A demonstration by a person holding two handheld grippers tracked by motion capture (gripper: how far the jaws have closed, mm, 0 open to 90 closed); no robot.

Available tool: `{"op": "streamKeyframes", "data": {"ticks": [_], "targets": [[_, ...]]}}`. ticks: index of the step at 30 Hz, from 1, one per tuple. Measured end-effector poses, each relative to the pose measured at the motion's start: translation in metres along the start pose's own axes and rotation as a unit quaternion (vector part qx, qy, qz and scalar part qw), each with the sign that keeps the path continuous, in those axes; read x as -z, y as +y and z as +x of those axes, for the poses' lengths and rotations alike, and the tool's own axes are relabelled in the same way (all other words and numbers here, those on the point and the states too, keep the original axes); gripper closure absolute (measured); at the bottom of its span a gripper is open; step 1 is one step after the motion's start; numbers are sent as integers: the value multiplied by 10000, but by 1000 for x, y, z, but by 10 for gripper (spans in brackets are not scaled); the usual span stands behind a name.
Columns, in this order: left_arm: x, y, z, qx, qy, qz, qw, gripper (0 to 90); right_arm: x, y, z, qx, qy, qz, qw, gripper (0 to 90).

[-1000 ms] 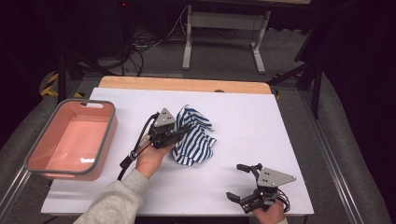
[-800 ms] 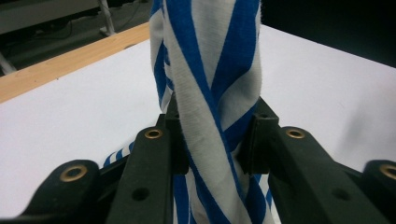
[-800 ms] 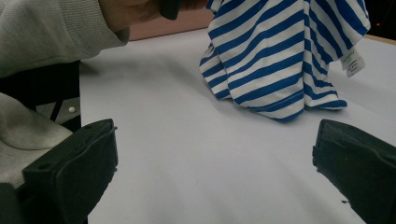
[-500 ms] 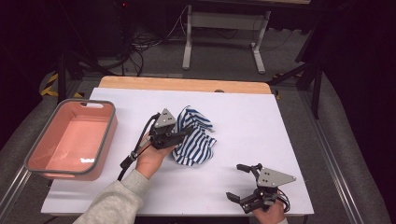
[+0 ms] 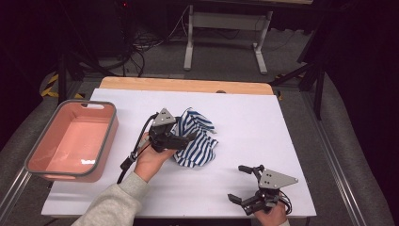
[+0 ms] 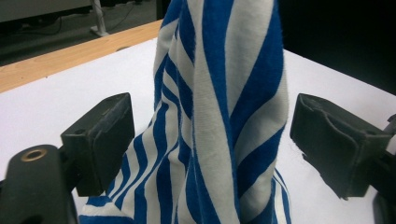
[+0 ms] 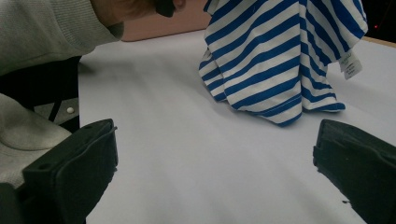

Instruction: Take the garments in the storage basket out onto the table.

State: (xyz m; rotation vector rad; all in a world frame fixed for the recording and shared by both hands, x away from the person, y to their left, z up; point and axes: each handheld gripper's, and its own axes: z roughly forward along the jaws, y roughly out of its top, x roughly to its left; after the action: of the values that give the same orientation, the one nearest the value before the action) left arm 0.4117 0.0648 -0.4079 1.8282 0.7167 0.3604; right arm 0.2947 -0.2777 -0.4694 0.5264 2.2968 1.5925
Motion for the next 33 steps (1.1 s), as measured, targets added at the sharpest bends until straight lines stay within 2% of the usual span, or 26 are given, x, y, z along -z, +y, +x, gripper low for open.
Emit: {"op": "streamKeyframes", "data": {"ticks": [8, 12, 13, 15, 17, 33], "targets": [[6, 2, -1, 46, 16, 30, 10000, 67, 0, 0, 0, 2, -23, -7, 10000, 1], [11, 3, -2, 24, -82, 32, 10000, 66, -1, 0, 0, -3, -5, -13, 10000, 1], [13, 4, -2, -96, -112, 86, 9999, 62, -1, 0, 0, 0, -7, -7, 10000, 1], [16, 4, -6, -262, -34, 90, 9996, 59, -1, 0, 0, -6, 1, 4, 10000, 1], [19, 5, -10, -347, -42, 105, 9993, 58, 0, 0, 0, -7, -4, -9, 10000, 1], [37, 6, -9, -481, -91, 166, 9987, 38, 1, -1, 0, -8, -7, -4, 10000, 1]]}}
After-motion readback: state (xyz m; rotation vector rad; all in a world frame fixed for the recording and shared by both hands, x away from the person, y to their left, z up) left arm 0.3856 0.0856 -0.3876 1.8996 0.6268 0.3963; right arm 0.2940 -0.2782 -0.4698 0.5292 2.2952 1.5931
